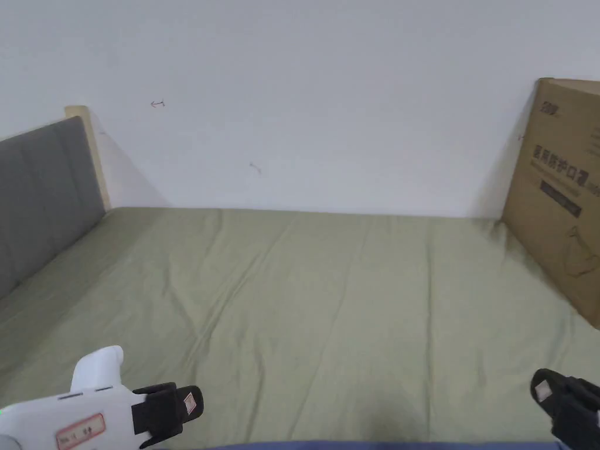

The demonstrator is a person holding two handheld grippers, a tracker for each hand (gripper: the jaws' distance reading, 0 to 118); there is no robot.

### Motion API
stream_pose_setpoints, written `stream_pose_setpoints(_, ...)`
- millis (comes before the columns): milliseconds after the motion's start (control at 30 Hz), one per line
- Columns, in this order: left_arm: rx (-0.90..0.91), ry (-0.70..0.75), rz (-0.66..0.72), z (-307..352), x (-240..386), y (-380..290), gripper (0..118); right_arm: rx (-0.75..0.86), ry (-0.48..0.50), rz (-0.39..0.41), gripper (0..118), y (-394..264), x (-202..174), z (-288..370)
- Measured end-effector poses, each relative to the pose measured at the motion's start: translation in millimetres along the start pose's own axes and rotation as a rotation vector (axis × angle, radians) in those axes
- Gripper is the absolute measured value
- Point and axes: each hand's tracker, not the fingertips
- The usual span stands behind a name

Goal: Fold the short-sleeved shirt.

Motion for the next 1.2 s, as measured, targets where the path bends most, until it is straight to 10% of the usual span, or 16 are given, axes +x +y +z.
stream_pose_setpoints(100,-0.117,0.004,0.138,-10.3,-67.2,10.0,8,-0.012,0.012,-0.004,0,4.9,-1.2,-1.1)
stream_pose_setpoints(200,-0.196,-0.004,0.228,-23.7,-121.2,1.3,118,-0.045,-0.016,-0.005,0,2.4,-2.2,-8.3)
stream_pose_setpoints(333,-0.208,-0.119,0.466,-44.7,-165.7,-21.7,118,-0.091,-0.046,-0.011,0,-2.0,-7.4,-18.1)
stream_pose_setpoints(733,-0.203,-0.397,0.612,-121.6,-222.5,-58.5,118,-0.171,-0.074,-0.033,0,2.8,-10.5,-35.4)
stream_pose_setpoints(767,-0.198,-0.387,0.603,-118.0,-224.1,-58.5,112,-0.177,-0.076,-0.031,0,2.1,-11.7,-36.9)
stream_pose_setpoints(833,-0.236,-0.151,0.533,-127.8,-227.4,-59.8,8,-0.187,-0.074,-0.028,0,-1.3,-15.0,-38.8)
stream_pose_setpoints(867,-0.297,0.043,0.469,-133.3,-233.6,-70.5,6,-0.194,-0.073,-0.030,0,-2.6,-16.0,-40.4)
stream_pose_setpoints(900,-0.201,-0.214,0.571,-124.2,-224.2,-75.8,6,-0.202,-0.071,-0.034,0,-4.1,-16.8,-41.7)
stream_pose_setpoints(1200,-0.215,0.157,0.112,-73.5,-152.1,-34.8,6,-0.238,-0.046,-0.048,0,-9.9,-22.2,-44.0)
